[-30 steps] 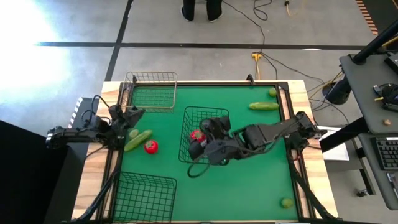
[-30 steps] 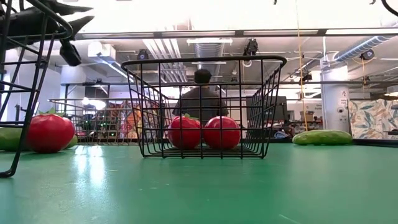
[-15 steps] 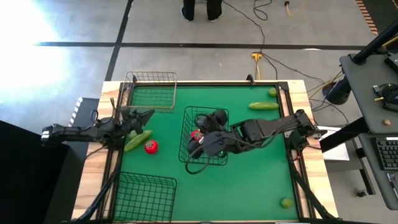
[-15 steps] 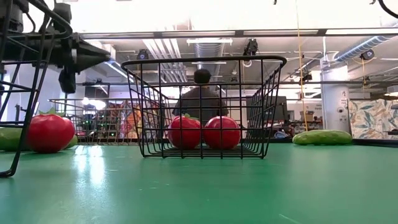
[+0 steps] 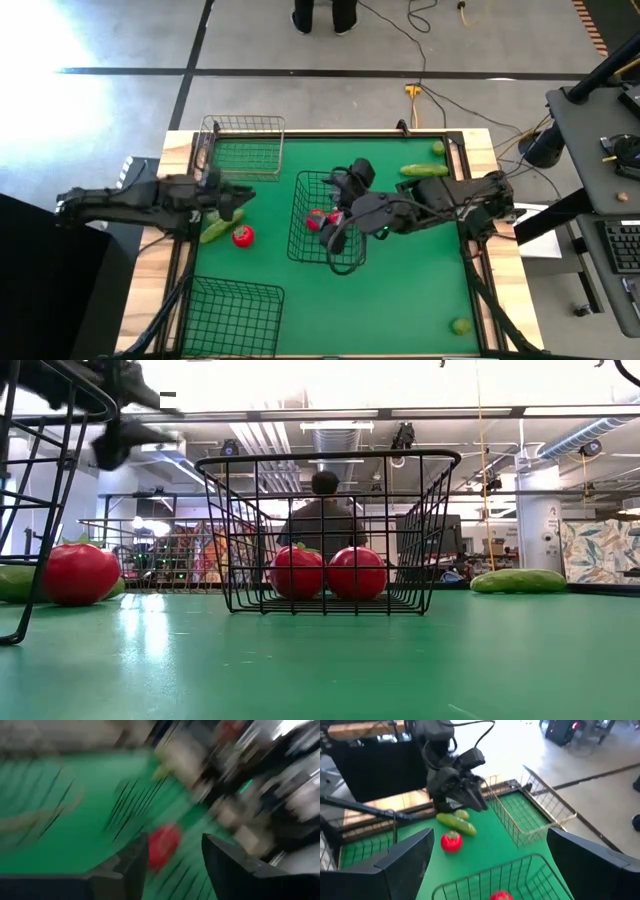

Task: Sort produce into baskets
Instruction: Put the tomato into the top black wire basket

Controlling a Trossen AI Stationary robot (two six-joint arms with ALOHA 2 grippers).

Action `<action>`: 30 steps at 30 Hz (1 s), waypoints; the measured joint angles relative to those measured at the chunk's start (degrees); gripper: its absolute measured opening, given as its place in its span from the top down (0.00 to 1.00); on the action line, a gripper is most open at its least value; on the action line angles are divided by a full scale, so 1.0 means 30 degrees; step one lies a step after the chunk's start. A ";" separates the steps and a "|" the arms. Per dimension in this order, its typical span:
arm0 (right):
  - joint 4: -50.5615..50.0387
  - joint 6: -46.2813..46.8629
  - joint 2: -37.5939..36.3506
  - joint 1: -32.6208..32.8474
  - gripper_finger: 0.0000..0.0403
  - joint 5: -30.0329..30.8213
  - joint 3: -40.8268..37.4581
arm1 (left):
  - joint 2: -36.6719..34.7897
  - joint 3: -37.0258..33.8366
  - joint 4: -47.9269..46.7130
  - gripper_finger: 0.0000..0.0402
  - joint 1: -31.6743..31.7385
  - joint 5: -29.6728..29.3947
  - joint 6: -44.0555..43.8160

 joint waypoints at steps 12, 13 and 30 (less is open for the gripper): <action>-0.3399 0.2405 0.0135 0.0028 0.05 -0.0079 -0.0374 | 0.5327 0.3854 -0.9834 0.37 -0.0946 0.3654 -0.4965; -0.3440 0.2617 0.0194 0.0071 0.05 -0.0075 -0.0481 | 0.5684 0.3644 -0.9889 0.36 -0.1129 0.3835 -0.5264; -0.3591 0.4869 0.0307 0.0255 0.05 -0.0072 -0.1431 | 1.1115 0.1923 -0.9228 0.28 -0.2430 0.4448 -0.5928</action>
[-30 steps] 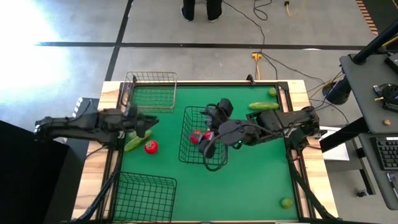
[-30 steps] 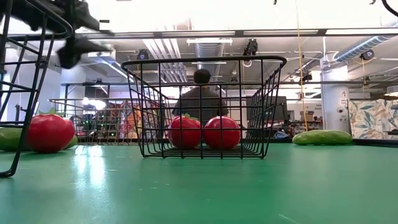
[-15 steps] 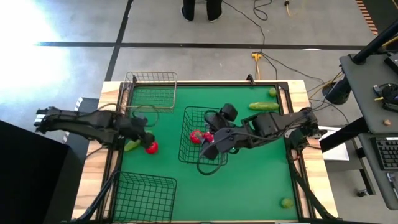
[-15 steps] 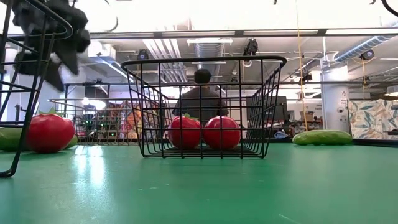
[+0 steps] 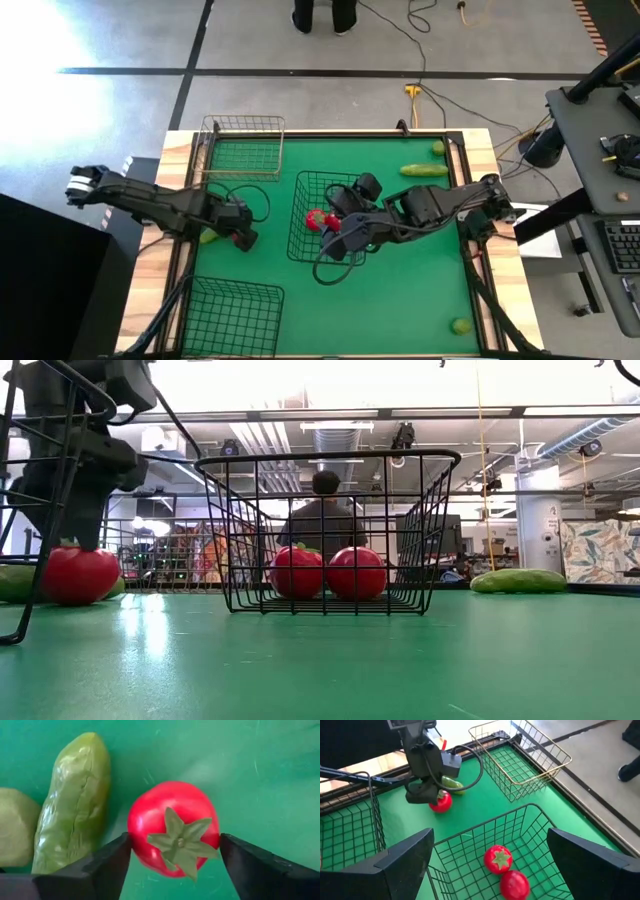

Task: Sort produce into baskets
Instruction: Put the tomato into the top black wire basket

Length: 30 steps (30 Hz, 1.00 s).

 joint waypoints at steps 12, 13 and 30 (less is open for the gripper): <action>0.0007 0.0355 0.0007 0.0000 0.05 0.0002 -0.0004 | 0.2641 -0.0253 0.1323 0.17 0.0109 -0.0763 0.0044; 0.0007 0.0360 0.0007 0.0000 0.05 0.0000 -0.0004 | 0.2898 -0.0260 0.1631 0.17 0.0109 -0.0891 0.0050; -0.0031 -0.0954 0.0007 -0.0051 0.05 -0.0481 -0.0004 | 0.5615 -0.0025 0.4684 0.20 0.0072 -0.2511 0.0130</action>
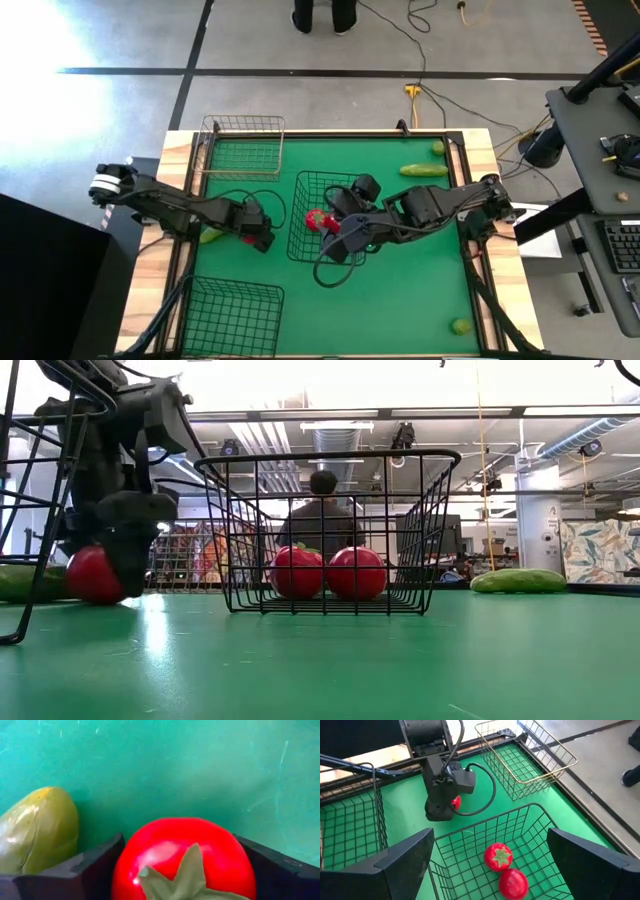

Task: Sort produce into baskets
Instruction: Put the tomato into the top black wire basket

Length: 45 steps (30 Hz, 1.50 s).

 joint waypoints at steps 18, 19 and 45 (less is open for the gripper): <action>-0.0644 -0.0928 -0.0500 -0.0556 0.05 0.0198 -0.0007 | -0.3274 0.6311 -0.5654 0.23 -0.2885 -0.2858 0.0335; -0.0682 -0.0928 -0.0547 -0.0657 0.05 0.0212 -0.0007 | -0.3369 0.7131 -0.6372 0.23 -0.3048 -0.3671 0.0776; -0.5994 0.8526 -0.0189 0.4003 0.05 0.2647 -0.2066 | 0.6661 1.6072 -0.3398 0.23 0.1123 0.1002 0.8498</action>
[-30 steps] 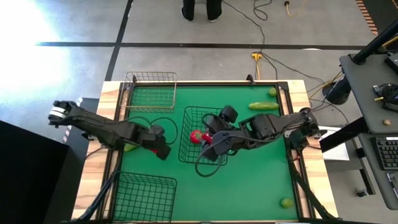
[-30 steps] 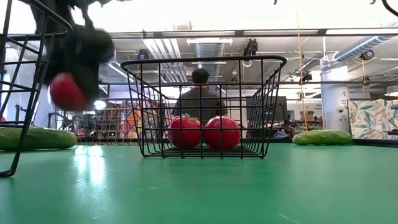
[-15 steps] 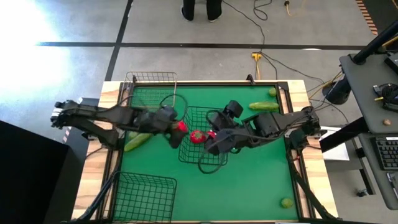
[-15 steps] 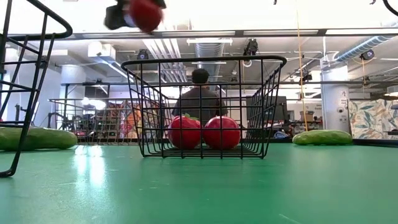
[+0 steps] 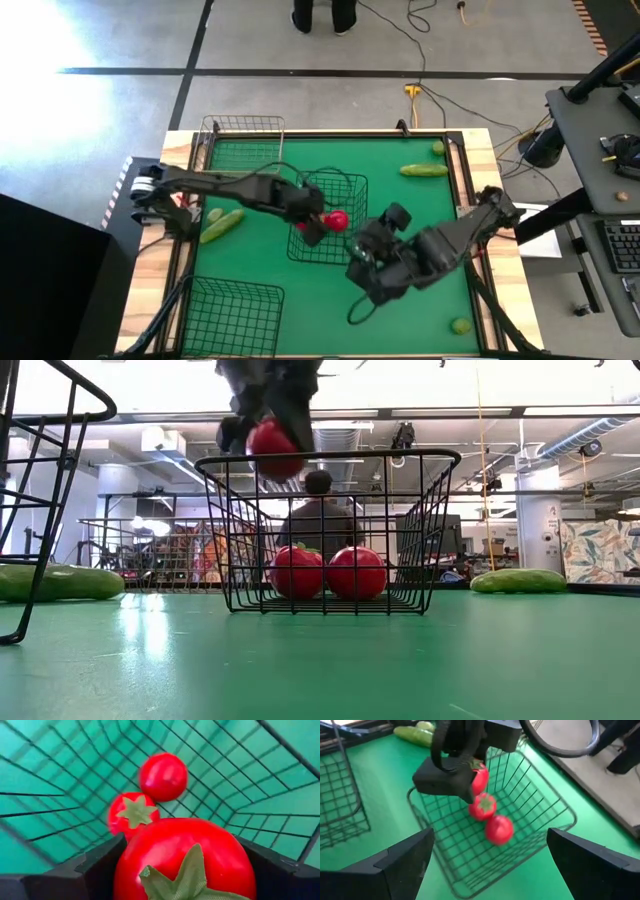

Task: Sort produce into baskets
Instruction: Put the tomato into the top black wire basket, then put the left cucumber into the bottom black wire basket

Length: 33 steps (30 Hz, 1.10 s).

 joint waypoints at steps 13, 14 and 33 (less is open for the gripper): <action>-0.0930 0.2546 -0.0375 0.2216 0.05 -0.1189 -0.0146 | 0.3971 0.1391 0.0804 0.23 -0.0022 0.0108 -0.0661; -0.0916 0.2399 -0.0467 0.2370 0.05 -0.1180 0.0068 | 0.4214 0.1515 0.0942 0.23 -0.0022 0.0066 -0.0686; -0.0923 0.1393 -0.1821 0.4834 0.05 -0.1170 0.0776 | 0.9288 0.7876 -0.4116 0.13 0.0120 -0.0053 0.0624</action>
